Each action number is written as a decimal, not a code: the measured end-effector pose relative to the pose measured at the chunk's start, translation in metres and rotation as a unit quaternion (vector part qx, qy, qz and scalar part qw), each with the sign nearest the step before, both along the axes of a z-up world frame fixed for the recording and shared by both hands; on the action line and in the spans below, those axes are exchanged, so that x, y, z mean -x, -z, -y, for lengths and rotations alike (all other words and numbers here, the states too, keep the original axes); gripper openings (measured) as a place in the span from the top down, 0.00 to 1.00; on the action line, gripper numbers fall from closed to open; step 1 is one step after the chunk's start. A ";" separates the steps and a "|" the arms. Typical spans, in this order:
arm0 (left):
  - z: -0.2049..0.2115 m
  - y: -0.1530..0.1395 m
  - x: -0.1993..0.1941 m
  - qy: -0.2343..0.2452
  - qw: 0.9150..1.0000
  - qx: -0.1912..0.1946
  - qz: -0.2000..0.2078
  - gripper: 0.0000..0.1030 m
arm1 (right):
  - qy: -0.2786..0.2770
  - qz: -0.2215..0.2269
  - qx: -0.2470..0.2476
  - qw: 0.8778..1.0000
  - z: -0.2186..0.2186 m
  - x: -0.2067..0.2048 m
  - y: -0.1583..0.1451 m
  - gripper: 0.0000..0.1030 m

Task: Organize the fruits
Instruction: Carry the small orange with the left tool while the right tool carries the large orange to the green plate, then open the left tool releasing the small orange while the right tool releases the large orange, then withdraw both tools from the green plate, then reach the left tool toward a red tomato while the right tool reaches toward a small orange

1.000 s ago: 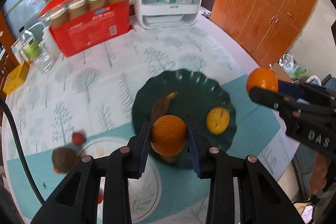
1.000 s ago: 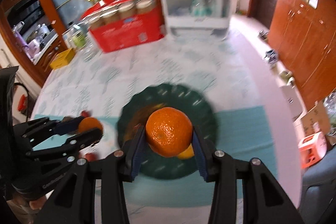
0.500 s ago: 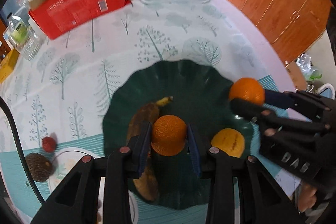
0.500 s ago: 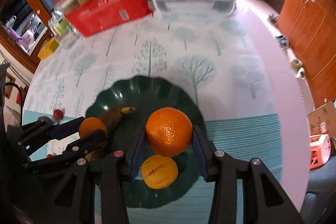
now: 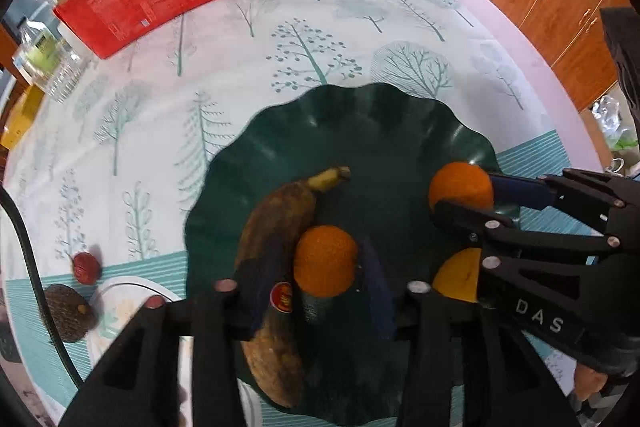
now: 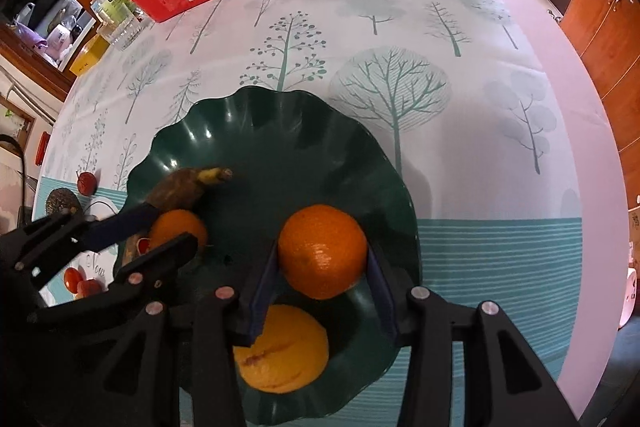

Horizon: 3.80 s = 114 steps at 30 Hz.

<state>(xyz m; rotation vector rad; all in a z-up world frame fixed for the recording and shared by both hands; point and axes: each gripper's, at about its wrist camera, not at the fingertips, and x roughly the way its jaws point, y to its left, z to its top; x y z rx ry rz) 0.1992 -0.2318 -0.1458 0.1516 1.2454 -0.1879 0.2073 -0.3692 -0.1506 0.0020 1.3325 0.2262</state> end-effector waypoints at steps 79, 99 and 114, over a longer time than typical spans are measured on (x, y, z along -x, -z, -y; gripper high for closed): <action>-0.241 -0.141 0.143 -0.046 0.991 0.031 0.125 0.11 | -0.010 0.158 0.000 0.987 -0.193 0.139 -0.139 0.31; -0.296 -0.031 0.141 -0.040 0.998 0.035 0.044 0.24 | -0.021 0.031 -0.024 0.999 -0.241 0.154 -0.015 0.44; -0.308 -0.011 0.135 -0.057 0.997 0.046 0.017 0.25 | 0.002 -0.040 -0.104 0.994 -0.249 0.140 0.022 0.68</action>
